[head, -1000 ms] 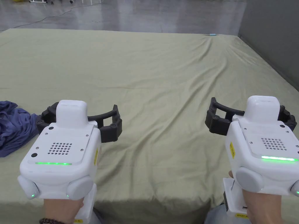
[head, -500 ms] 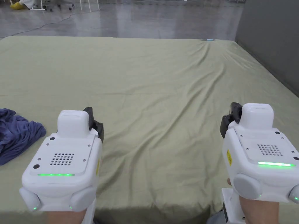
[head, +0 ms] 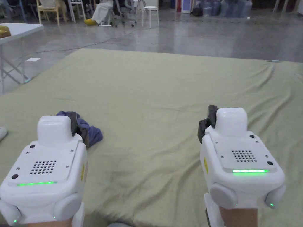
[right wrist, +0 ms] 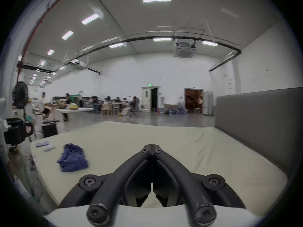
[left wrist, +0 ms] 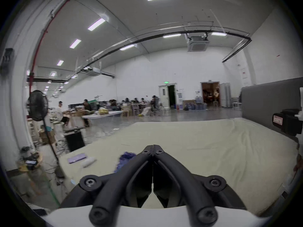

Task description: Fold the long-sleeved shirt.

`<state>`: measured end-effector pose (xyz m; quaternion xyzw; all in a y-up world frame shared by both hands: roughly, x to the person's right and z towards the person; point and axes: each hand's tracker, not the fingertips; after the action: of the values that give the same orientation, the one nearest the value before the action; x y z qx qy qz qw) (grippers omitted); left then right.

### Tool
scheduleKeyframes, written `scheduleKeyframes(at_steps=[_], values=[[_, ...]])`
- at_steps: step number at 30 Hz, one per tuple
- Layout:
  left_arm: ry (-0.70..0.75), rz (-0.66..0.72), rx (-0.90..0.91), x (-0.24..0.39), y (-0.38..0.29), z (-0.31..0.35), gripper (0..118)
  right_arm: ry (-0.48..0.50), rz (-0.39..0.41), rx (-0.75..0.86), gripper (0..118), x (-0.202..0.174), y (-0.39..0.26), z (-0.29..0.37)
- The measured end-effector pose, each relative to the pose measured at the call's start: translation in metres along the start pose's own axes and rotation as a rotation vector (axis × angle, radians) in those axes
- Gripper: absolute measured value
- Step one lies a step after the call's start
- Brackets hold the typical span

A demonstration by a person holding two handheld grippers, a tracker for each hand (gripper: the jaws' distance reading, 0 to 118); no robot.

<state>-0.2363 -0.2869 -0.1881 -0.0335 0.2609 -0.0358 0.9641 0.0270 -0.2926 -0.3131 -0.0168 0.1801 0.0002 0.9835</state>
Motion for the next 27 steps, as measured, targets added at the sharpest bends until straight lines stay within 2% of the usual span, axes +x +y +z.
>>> scheduleKeyframes(at_steps=[4,8,11,13,14,15,16,17,18,20,27], values=[[0.139,-0.044,-0.026,-0.044,0.0,0.011,0,0.195,-0.016,0.003,0,-0.059,-0.002,-0.014],[0.193,-0.011,-0.084,-0.066,-0.004,0.013,0,0.257,-0.027,-0.019,0,-0.088,-0.005,-0.02],[0.129,0.047,-0.187,-0.069,-0.003,-0.007,0,0.288,-0.011,-0.023,0,-0.089,-0.008,-0.021],[0.047,0.032,-0.333,-0.065,0.004,-0.038,0,0.282,0.008,-0.035,0,-0.087,-0.011,-0.025],[0.05,0.053,-0.374,-0.065,0.005,-0.05,9,0.278,0.011,-0.04,0,-0.085,-0.012,-0.026],[0.047,0.077,-0.431,-0.065,0.006,-0.07,27,0.271,0.008,-0.046,0,-0.084,-0.013,-0.027],[0.026,0.114,-0.491,-0.065,0.006,-0.087,46,0.264,-0.001,-0.051,0,-0.082,-0.015,-0.029],[-0.012,0.172,-0.562,-0.068,0.002,-0.112,77,0.266,-0.012,-0.058,0,-0.078,-0.018,-0.032],[-0.048,0.199,-0.662,-0.072,-0.005,-0.141,92,0.286,-0.028,-0.078,0,-0.075,-0.02,-0.036],[-0.039,0.211,-0.731,-0.073,-0.025,-0.191,100,0.293,-0.021,-0.102,0,-0.072,-0.027,-0.045],[0.003,0.11,-0.905,-0.081,-0.097,-0.327,100,0.24,-0.013,-0.162,0,-0.059,-0.045,-0.073]])
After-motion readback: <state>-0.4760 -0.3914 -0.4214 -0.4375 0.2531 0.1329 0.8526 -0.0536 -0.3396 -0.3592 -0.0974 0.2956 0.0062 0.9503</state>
